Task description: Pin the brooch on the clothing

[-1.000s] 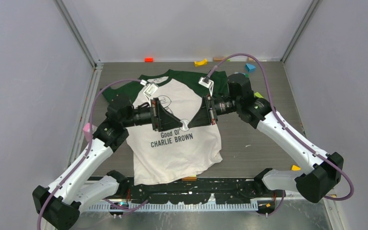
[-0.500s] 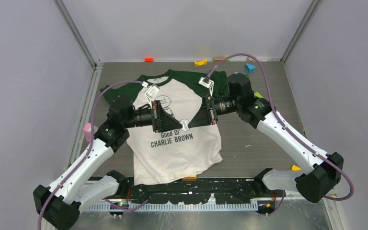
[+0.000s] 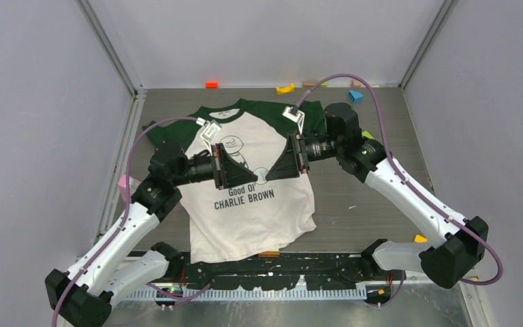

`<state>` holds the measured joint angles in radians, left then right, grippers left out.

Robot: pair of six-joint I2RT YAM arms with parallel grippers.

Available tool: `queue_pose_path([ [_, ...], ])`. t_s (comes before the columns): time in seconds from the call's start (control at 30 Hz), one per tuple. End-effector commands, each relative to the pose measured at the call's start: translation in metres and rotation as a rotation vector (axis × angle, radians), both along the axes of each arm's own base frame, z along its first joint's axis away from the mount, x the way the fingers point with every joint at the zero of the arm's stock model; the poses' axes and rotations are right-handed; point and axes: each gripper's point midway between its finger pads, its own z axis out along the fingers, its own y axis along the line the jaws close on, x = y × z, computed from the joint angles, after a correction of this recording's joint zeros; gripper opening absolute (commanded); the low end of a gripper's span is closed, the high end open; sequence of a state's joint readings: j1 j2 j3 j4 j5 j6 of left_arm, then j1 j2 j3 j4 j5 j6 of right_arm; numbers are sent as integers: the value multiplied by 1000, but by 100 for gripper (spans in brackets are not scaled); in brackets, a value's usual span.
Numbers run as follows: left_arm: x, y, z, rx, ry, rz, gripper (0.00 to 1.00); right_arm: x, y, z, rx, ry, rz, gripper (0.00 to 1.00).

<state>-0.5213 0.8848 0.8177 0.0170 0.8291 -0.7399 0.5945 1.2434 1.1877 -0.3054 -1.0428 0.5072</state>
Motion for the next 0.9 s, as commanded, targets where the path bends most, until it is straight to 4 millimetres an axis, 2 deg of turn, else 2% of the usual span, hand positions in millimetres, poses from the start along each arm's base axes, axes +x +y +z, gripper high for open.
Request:
queue_pose_path([
  [0.0, 3, 3, 19, -53, -71, 32, 0, -8, 0, 26, 73, -62, 32, 44],
  [0.27, 2, 1, 23, -80, -72, 21, 0, -4, 2, 19, 61, -46, 22, 41],
  [0.63, 3, 1, 18, -58, -67, 25, 0, 0, 4, 17, 61, -46, 8, 30],
  [0.87, 4, 0, 18, -55, -66, 17, 0, 4, 6, 19, 72, -44, -4, 28],
])
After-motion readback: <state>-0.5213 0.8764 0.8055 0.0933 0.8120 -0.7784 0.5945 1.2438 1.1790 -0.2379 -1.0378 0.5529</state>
